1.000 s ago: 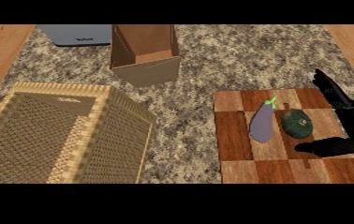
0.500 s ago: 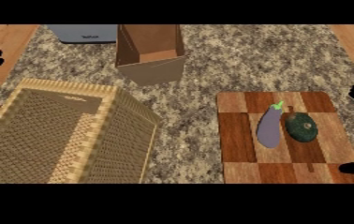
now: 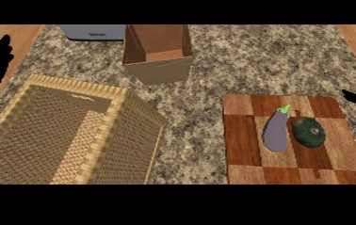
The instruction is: Pick the squash from the cutting board and place it in the cardboard box
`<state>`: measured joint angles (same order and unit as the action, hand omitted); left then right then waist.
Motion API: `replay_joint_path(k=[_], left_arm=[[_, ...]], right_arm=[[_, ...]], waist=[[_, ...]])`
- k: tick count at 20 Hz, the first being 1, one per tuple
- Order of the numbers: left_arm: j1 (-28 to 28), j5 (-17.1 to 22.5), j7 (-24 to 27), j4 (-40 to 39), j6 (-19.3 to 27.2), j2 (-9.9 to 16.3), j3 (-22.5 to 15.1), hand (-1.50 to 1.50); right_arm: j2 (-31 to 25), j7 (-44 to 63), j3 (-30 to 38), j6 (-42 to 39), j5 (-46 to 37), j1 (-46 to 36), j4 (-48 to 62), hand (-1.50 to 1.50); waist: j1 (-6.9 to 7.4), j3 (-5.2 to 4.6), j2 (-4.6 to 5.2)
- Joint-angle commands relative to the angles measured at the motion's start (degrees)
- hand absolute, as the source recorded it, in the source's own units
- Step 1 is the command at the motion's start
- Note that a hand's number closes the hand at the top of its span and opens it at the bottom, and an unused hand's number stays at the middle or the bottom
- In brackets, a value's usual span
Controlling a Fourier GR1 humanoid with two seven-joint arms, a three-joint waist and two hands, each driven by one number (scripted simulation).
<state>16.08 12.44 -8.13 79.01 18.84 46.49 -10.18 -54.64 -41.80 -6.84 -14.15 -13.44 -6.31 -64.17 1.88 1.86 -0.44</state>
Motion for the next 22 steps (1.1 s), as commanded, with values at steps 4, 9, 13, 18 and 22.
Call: replay_joint_path(k=[4,9,13,18,22], left_arm=[[-5.5,-2.0,2.5,-3.5,3.2,-7.3,-4.0,0.00],[-6.5,-2.3,2.8,-2.9,3.6,-7.7,-4.6,0.00],[-5.1,-1.5,1.6,-2.5,2.5,-6.5,-3.8,0.00],[-6.1,-2.4,2.7,-3.6,4.5,-7.6,-4.1,0.00],[-7.1,-1.4,3.1,-3.4,3.7,-6.1,-2.9,0.00]], right_arm=[[-1.2,7.6,-6.4,-4.2,-7.3,-4.7,-1.8,-1.50],[1.1,11.3,-8.4,-4.2,-10.8,-8.1,1.2,-1.50],[4.5,14.1,-10.3,-3.6,-12.8,-9.1,0.8,-1.50],[5.5,13.6,-10.9,-2.7,-14.4,-9.0,1.5,-1.50],[6.8,14.3,-10.0,-4.5,-13.1,-11.3,1.3,-1.50]], waist=[[-0.15,-2.05,0.96],[0.60,-1.96,0.98],[-0.22,-1.90,0.75],[-0.94,-1.92,0.73],[-0.41,-1.94,0.60]])
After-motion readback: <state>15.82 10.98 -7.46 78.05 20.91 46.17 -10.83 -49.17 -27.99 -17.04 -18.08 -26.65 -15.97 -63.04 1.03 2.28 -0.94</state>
